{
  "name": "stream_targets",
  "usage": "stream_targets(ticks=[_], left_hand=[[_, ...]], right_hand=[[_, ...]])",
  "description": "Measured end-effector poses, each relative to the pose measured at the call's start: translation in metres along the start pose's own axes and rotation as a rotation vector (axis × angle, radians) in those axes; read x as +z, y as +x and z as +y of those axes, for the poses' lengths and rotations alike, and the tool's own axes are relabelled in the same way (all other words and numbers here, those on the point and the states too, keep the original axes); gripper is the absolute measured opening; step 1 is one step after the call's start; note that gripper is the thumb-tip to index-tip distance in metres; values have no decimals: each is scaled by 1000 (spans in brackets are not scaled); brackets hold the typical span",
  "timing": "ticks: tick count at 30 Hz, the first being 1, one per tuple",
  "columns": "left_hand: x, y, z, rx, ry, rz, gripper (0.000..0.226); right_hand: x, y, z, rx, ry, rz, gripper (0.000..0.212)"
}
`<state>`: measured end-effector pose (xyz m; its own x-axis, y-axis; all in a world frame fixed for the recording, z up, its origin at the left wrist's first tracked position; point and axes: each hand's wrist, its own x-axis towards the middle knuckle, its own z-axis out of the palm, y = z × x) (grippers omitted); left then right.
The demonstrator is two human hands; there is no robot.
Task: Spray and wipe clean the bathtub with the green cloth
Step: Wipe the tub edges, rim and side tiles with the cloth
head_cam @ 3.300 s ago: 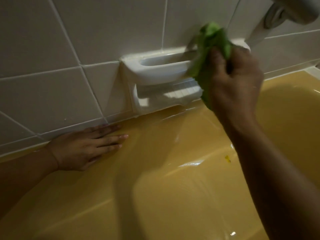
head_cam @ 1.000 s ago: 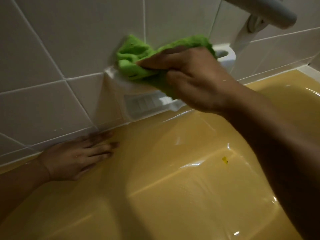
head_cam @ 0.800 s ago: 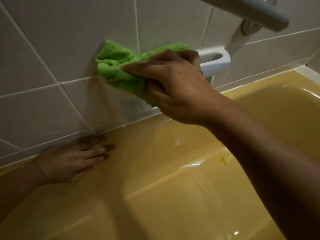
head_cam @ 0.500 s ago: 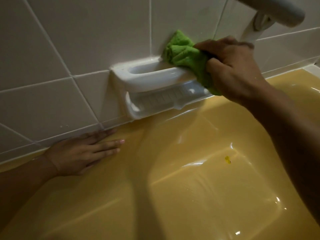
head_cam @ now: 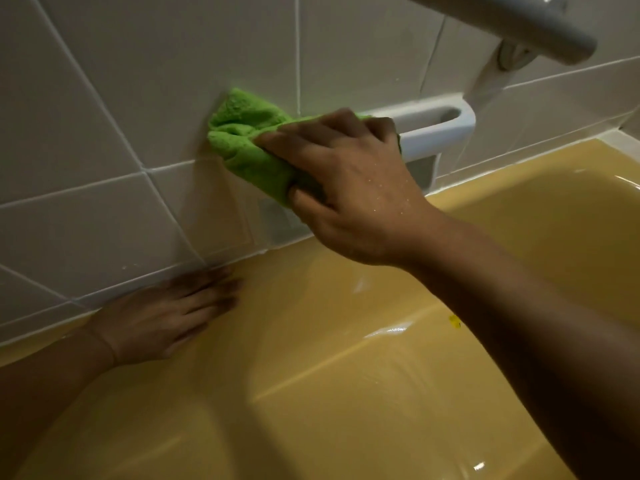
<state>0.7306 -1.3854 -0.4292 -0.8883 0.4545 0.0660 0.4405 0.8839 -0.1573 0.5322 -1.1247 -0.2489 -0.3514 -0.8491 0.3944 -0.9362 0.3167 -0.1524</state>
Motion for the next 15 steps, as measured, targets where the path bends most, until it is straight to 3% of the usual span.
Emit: stream_targets(ticks=[4, 10, 15], left_hand=[[7, 2, -4, 33, -15, 60, 51], [11, 2, -5, 27, -53, 87, 54], [27, -8, -10, -60, -64, -51, 65]], right_hand=[[-6, -5, 17, 31, -19, -34, 56], [-10, -18, 67, 236, -26, 88, 58], [-15, -42, 108, 315, -110, 151, 56]])
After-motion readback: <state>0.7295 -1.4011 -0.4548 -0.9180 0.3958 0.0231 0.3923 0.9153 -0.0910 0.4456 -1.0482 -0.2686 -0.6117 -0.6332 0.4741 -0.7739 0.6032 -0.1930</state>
